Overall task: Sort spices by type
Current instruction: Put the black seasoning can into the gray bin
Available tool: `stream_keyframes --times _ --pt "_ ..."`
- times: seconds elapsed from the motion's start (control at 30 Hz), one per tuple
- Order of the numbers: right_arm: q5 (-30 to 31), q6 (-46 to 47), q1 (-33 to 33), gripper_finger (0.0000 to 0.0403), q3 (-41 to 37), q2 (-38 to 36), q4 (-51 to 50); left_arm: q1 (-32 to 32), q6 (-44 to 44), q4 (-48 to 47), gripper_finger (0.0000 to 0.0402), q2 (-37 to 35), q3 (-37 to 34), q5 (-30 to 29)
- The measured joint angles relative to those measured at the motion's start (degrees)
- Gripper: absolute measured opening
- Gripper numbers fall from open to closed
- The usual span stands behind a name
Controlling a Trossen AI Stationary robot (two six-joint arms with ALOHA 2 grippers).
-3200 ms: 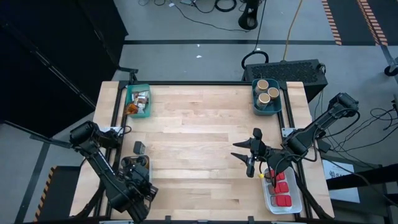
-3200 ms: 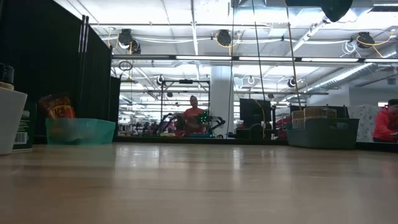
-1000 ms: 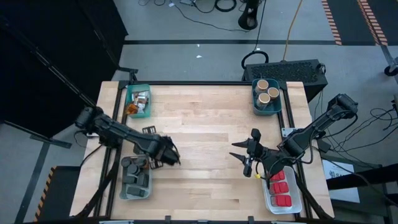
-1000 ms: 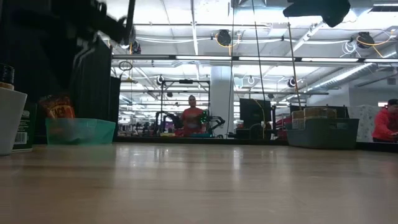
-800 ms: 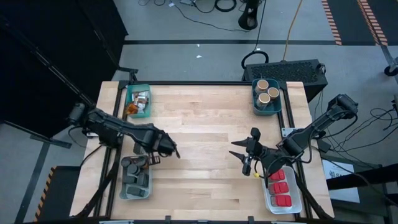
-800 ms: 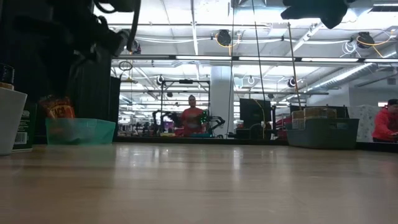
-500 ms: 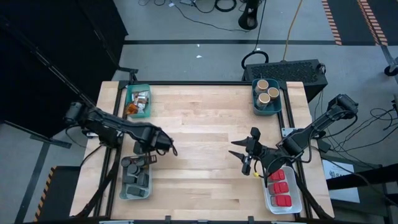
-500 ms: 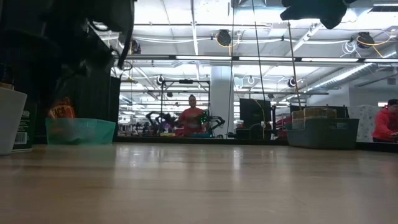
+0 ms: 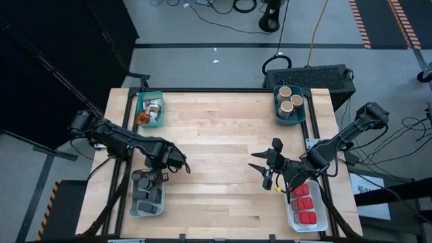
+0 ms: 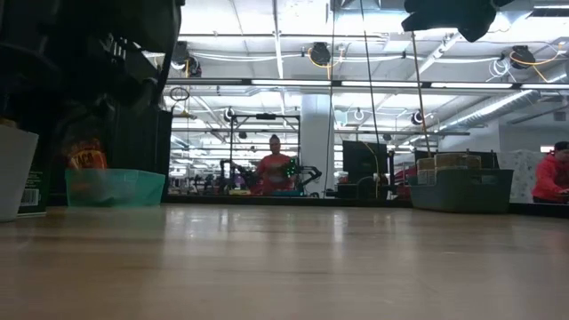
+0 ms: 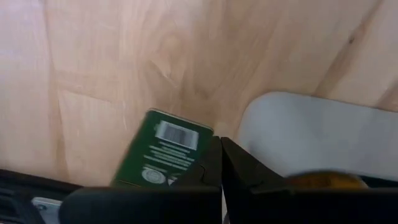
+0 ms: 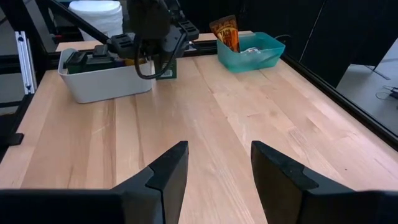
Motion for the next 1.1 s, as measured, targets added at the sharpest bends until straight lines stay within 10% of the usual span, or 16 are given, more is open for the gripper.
stream_keyframes --times 1.1 --pt "1.78 4.07 -0.08 0.0160 0.00 0.74 -2.08 -4.98 -4.54 -10.09 0.0000 -0.42 0.68 -1.67"
